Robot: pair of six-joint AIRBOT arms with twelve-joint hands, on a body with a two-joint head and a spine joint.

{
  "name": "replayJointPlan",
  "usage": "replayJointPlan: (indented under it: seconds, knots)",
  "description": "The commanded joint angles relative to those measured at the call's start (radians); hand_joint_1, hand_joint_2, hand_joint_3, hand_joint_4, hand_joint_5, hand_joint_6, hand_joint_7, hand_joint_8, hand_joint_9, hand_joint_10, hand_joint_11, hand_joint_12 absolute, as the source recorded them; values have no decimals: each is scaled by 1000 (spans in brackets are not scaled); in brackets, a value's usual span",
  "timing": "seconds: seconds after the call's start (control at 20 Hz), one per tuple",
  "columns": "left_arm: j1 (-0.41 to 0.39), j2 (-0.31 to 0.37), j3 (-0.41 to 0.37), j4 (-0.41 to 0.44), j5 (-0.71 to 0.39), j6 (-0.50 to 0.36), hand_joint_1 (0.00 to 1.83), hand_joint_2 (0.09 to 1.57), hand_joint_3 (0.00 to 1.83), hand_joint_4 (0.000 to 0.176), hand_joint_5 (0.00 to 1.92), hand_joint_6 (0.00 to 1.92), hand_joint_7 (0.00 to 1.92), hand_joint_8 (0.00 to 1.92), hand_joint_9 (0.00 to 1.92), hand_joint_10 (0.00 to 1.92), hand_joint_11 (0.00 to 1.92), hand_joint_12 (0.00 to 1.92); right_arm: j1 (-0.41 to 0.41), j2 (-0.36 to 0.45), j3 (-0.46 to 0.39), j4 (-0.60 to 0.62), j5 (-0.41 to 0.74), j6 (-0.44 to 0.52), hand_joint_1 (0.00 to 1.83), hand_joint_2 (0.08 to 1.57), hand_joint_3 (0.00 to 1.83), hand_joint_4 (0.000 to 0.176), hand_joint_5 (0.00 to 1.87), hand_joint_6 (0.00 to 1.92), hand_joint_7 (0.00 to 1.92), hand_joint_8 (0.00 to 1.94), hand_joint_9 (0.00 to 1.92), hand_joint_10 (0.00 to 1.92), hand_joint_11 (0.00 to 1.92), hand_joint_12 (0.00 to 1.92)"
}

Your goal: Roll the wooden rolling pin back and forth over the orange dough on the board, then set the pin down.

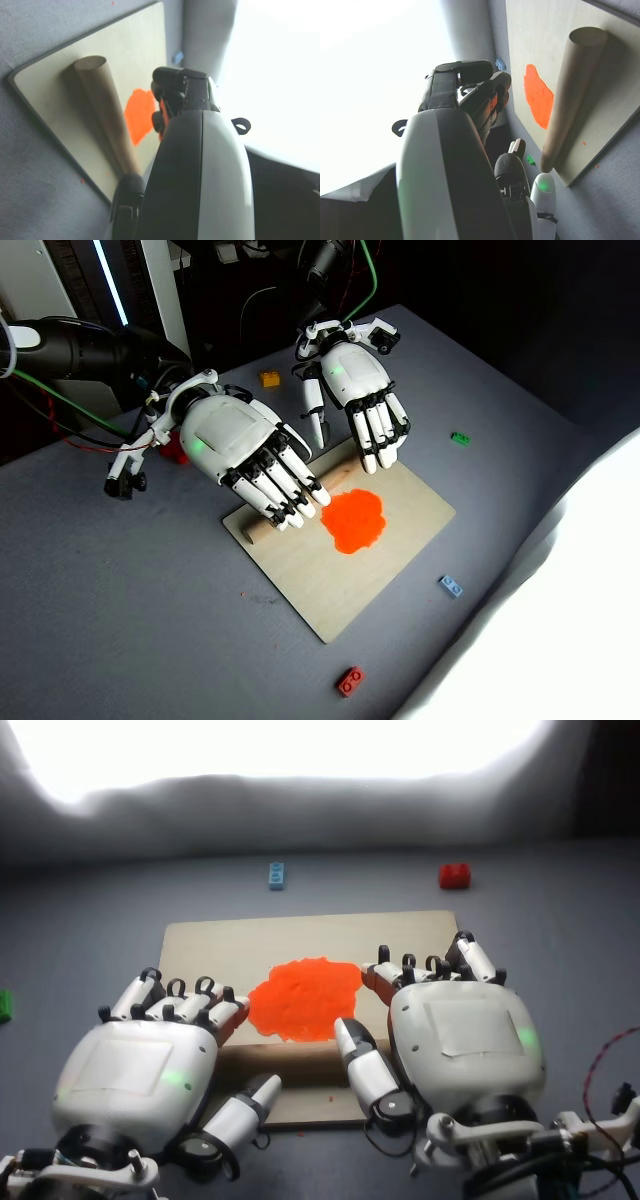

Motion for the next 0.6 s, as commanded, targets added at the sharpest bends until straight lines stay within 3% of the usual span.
replayJointPlan:
  seconds: [0.0,0.25,0.55]
  knots:
    - [0,-6,5,71,-102,-8,257,1373,8,7,401,42,340,0,378,113,0,1266,12,-7,17,-100,73,-8,380,1361,0,0,638,58,774,0,785,28,134,1386]
    - [8,-29,23,71,-103,-8,257,1373,8,7,402,40,340,0,380,110,0,1266,3,-94,177,-103,58,-10,380,1361,0,0,641,54,774,0,787,25,134,1386]
    - [25,-38,33,70,-103,-8,258,1369,4,7,389,28,357,6,375,97,0,1235,-6,-122,204,-162,63,-9,396,1357,0,0,655,53,798,8,799,25,147,1394]
